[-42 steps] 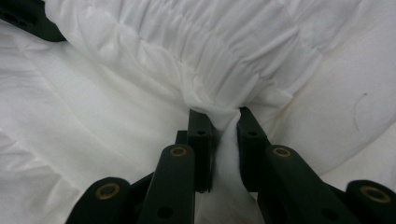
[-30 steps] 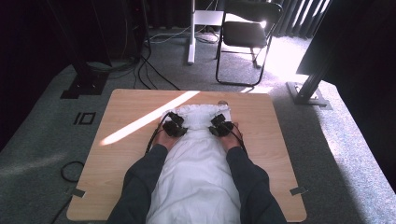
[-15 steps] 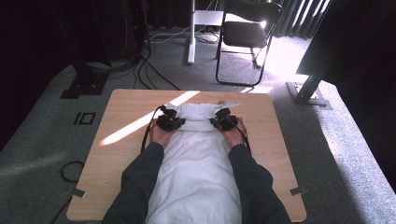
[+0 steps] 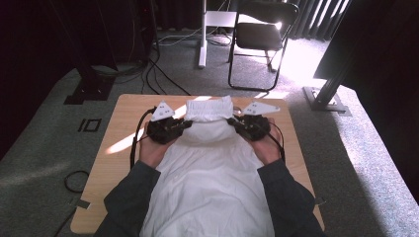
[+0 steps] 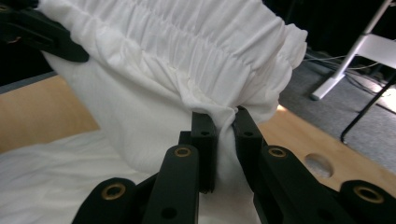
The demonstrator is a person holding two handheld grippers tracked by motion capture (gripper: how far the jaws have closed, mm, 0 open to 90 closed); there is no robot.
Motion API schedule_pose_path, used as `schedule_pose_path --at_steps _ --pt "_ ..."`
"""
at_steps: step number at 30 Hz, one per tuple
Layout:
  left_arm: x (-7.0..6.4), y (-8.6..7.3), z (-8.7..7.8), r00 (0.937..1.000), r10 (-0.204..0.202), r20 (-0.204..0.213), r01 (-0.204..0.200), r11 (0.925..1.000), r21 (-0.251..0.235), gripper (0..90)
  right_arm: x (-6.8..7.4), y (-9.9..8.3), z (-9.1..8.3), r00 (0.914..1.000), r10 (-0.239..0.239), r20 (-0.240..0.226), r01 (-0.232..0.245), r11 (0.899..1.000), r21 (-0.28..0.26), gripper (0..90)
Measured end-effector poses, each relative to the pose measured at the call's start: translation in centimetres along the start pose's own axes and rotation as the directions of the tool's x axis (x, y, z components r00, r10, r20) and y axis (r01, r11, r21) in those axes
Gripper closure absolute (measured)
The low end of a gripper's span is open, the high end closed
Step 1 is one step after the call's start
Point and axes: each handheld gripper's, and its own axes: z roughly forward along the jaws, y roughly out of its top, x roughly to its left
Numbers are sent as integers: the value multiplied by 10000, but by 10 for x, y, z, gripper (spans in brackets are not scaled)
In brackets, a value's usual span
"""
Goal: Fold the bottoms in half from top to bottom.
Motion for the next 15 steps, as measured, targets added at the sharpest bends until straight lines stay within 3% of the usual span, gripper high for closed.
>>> schedule_pose_path --at_steps 1,3,4,5,6,7,8,10,11,13,14,15 --pt "-2 -7 -1 9999 -40 135 38 9999 121 830 10 -14 -4 9997 -130 -219 135 9997 222 822" --pt "-7 -26 0 9984 -328 459 305 9983 501 830 16 -22 -5 9993 -239 -303 250 9990 377 821" --pt "-11 -36 2 9974 -387 606 338 9962 807 826 26 -41 -6 9986 -323 -408 353 9965 752 821" --pt "-15 -48 4 9968 -386 699 309 9937 1079 826 26 -41 -6 9986 -323 -408 353 9965 752 821" --pt "-20 -62 6 9952 -523 831 403 9893 1400 825 30 -52 -6 9983 -310 -495 356 9948 950 821" --pt "-23 -74 9 9932 -613 988 440 9847 1686 822 40 -77 -3 9973 -187 -713 288 9892 1435 820" --pt "-25 -82 11 9922 -681 1046 471 9804 1914 822 40 -77 -3 9973 -187 -713 288 9892 1435 820" --pt "-34 -115 21 9876 -1007 1204 642 9592 2755 820 50 -101 0 9955 -38 -951 220 9812 1915 818" --pt "-39 -126 26 9857 -1087 1287 634 9473 3141 818 57 -119 3 9942 -6 -1078 264 9710 2377 817" --pt "-47 -147 35 9878 -831 1320 269 9244 3805 816 64 -141 8 9917 315 -1250 67 9557 2941 816" --pt "-50 -154 39 9895 -637 1295 65 9162 4007 814 67 -151 11 9904 450 -1304 -8 9471 3210 816" --pt "-50 -154 39 9895 -637 1295 65 9162 4007 812 67 -151 11 9904 450 -1304 -8 9471 3210 816"
